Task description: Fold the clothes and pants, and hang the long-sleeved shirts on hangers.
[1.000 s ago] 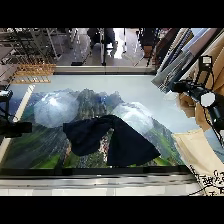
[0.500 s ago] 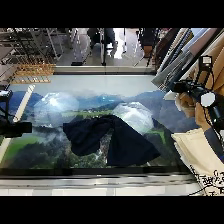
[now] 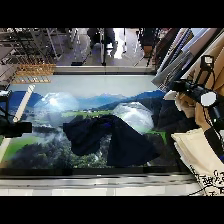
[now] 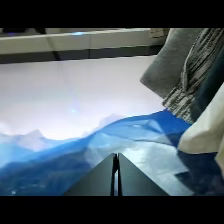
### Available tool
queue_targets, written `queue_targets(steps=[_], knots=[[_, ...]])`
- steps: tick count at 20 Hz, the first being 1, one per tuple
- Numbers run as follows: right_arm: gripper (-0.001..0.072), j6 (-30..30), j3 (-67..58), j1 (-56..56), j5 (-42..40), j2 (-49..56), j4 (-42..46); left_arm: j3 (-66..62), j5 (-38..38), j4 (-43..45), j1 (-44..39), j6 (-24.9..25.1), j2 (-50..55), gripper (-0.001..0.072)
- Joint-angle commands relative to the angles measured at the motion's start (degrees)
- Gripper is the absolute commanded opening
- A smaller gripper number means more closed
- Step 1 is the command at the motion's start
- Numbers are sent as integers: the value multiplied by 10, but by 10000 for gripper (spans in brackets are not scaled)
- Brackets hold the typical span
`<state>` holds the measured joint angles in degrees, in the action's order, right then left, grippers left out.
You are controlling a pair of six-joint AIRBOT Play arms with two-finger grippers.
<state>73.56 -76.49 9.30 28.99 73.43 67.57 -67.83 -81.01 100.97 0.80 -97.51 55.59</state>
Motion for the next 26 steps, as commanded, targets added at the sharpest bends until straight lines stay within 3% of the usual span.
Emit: queue_targets(steps=[1, 3, 4, 8, 10, 12, 13, 14, 15, 17, 20, 22, 24, 25, 26], knots=[[50, 47, -1, -1, 9, -2, -95, 0, 4, -4, 0, 5, 3, 33], [50, 76, -1, -1, 33, -14, -146, 0, 2, -31, 0, 15, 11, 534], [47, 78, -1, -1, 39, -22, -149, 0, 2, -43, 0, 15, 15, 607], [51, 76, -1, 18, 83, -60, -43, 21, 26, -85, 0, 40, 32, 605], [51, 72, 0, 45, 152, -89, 12, 42, 54, -161, 0, 95, 44, 606], [58, 29, 0, 75, 251, -114, 34, 67, 105, -249, -1, 177, 60, 606], [136, -9, 0, 87, 316, -119, 34, 78, 131, -284, -5, 219, 72, 607], [309, -27, 2, 96, 394, -120, 33, 83, 155, -307, -12, 260, 85, 609], [397, -27, 15, 97, 463, -120, 26, 83, 175, -318, -26, 300, 103, 632], [439, -27, 86, 83, 565, -121, -51, 83, 212, -320, -61, 353, 137, 667], [444, -49, 264, -24, 515, -130, -225, 83, 257, -320, -112, 365, 202, 666], [467, -28, 338, -147, 412, -129, -198, 83, 277, -321, -119, 360, 237, 663], [535, 61, 364, -250, 359, -123, -123, 83, 284, -320, -118, 358, 265, 639], [535, 93, 367, -283, 339, -119, -110, 83, 287, -320, -116, 358, 276, 628], [533, 102, 367, -311, 311, -114, -116, 83, 294, -320, -116, 358, 286, 553]])
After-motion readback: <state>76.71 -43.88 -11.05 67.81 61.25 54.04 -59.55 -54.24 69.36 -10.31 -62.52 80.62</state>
